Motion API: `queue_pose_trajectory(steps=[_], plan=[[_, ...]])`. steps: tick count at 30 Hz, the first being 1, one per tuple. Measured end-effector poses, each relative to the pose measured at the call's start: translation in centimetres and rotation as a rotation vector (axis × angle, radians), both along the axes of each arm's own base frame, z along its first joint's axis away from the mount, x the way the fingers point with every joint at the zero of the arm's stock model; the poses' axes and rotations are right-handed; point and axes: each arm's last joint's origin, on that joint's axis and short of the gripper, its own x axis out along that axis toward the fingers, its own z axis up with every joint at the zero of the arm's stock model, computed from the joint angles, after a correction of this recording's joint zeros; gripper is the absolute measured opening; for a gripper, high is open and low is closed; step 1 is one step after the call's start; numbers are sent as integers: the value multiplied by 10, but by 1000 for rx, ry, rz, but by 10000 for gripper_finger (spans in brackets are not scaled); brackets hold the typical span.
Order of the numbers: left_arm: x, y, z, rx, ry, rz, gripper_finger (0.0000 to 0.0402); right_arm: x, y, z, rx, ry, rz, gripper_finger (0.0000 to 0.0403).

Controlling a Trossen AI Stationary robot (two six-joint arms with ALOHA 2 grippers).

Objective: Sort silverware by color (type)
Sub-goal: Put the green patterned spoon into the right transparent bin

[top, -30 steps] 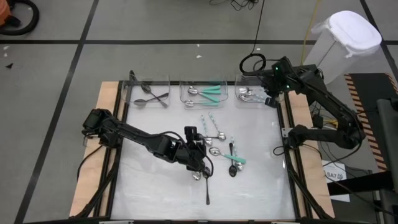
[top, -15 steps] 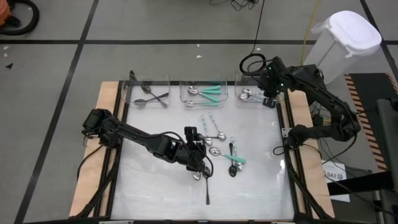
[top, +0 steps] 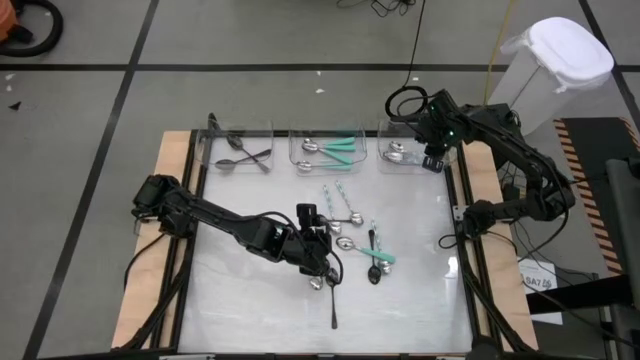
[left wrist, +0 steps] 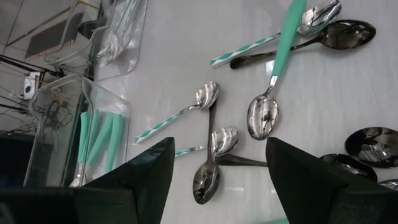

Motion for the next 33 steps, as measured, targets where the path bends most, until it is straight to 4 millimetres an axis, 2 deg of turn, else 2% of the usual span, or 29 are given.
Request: queue_pose_trajectory(steps=[16,21,25,29,33], plan=[[0,0,0,-11,5,-10,252,0,-7,-4,-11,25,-49,103],[0,0,0,-14,5,-12,252,-7,2,-7,54,132,-119,102],[0,1,0,-14,5,-9,252,-10,6,-5,70,133,-164,102],[1,3,0,-14,5,-2,252,-7,12,-1,61,123,-175,102],[2,5,0,-14,5,4,252,-5,19,-1,54,193,-217,102]])
